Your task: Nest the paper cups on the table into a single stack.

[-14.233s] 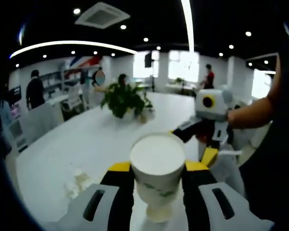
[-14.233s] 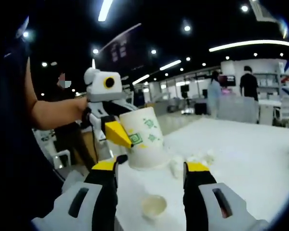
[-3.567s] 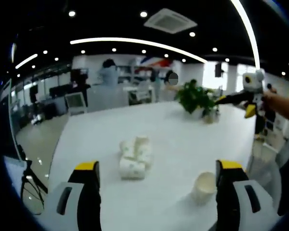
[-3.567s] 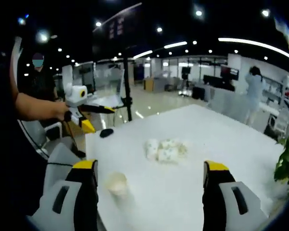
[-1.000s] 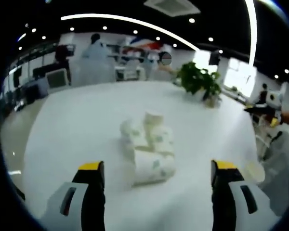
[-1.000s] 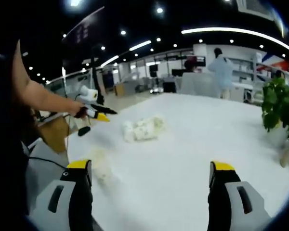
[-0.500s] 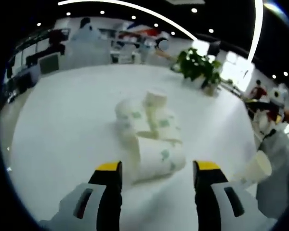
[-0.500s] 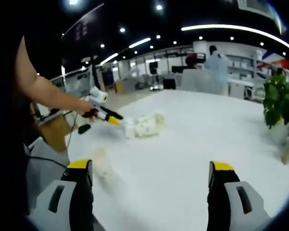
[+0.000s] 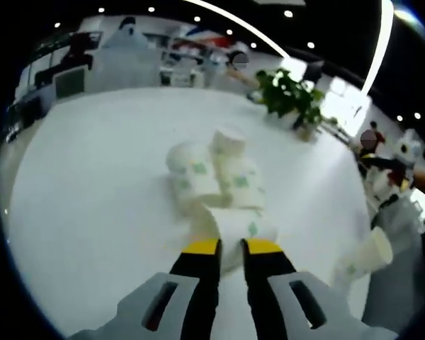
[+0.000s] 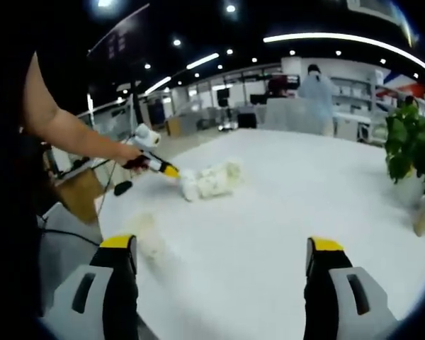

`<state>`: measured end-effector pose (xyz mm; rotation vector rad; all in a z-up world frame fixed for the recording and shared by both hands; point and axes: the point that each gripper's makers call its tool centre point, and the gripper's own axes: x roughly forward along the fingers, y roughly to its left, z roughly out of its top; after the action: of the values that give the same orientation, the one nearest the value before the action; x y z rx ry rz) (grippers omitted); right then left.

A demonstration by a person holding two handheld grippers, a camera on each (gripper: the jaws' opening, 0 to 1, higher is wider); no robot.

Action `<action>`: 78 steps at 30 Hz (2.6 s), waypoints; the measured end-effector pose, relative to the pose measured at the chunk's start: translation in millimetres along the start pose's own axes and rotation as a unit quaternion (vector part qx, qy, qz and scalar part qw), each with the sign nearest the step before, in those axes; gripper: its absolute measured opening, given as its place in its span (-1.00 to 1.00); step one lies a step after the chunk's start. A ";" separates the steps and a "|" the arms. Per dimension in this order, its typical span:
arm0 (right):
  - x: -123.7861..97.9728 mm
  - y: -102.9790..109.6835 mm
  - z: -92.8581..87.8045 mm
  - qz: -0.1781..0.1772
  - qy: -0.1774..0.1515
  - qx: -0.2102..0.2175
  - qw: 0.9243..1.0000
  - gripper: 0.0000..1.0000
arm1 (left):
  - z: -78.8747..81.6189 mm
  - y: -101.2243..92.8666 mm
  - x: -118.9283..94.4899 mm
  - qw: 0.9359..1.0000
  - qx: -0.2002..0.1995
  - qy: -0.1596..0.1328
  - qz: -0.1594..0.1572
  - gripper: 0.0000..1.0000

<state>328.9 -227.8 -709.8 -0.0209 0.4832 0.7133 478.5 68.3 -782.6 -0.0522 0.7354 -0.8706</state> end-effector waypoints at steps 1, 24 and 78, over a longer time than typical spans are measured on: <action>0.0 0.1 -0.4 0.000 0.000 0.001 1.000 0.94 | 0.4 -2.6 -1.6 1.000 -0.001 -0.001 -0.005 -0.84; 2.6 7.1 -1.8 0.021 -0.012 0.000 1.000 0.91 | 14.6 -41.6 -31.7 0.996 0.062 0.046 -0.031 -0.99; 13.3 -6.8 3.6 0.033 -0.012 -0.080 0.996 1.00 | 81.9 -98.9 -70.4 0.917 0.308 0.250 0.049 -1.00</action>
<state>343.3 -224.1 -713.3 -0.1474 0.4046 0.8159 431.8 33.0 -648.4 0.7898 0.8949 -0.9975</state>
